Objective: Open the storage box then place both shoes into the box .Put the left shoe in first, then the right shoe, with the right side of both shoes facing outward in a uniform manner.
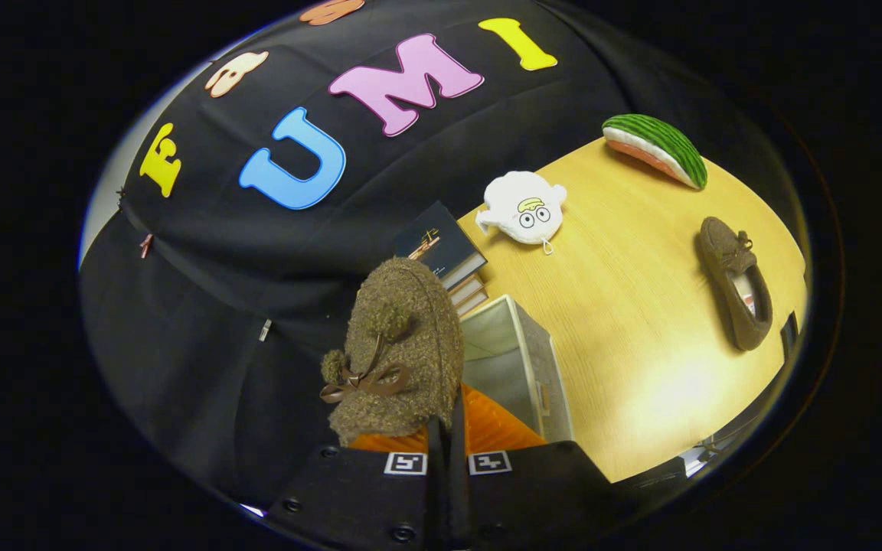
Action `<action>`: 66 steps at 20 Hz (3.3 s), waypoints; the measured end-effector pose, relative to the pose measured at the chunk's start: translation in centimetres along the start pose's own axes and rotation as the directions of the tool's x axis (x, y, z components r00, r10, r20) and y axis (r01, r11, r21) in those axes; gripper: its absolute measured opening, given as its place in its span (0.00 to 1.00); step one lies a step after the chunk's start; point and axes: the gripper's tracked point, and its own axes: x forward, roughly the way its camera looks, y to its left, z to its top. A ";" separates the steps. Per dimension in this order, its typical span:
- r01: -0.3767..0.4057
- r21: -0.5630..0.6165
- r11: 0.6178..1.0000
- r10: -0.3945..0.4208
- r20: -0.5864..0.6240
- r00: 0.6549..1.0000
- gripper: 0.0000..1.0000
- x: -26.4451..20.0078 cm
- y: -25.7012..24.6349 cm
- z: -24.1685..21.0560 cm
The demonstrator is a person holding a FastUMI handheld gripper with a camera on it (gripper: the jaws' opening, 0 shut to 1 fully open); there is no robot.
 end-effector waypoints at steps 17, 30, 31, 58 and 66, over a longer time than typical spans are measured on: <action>0.133 -0.058 0.989 -0.142 -0.215 0.966 0.05 10.6 -1.4 -8.9; -0.061 -0.237 0.970 0.009 -0.215 0.977 0.99 5.6 4.3 -8.3; -0.064 -0.266 0.962 0.008 -0.204 0.979 0.99 4.6 3.9 -7.6; 0.184 -0.442 0.878 -0.245 -0.084 0.966 0.99 -7.6 -32.5 12.8; 0.168 -0.494 0.853 -0.335 -0.272 0.902 0.99 -3.6 -42.3 9.9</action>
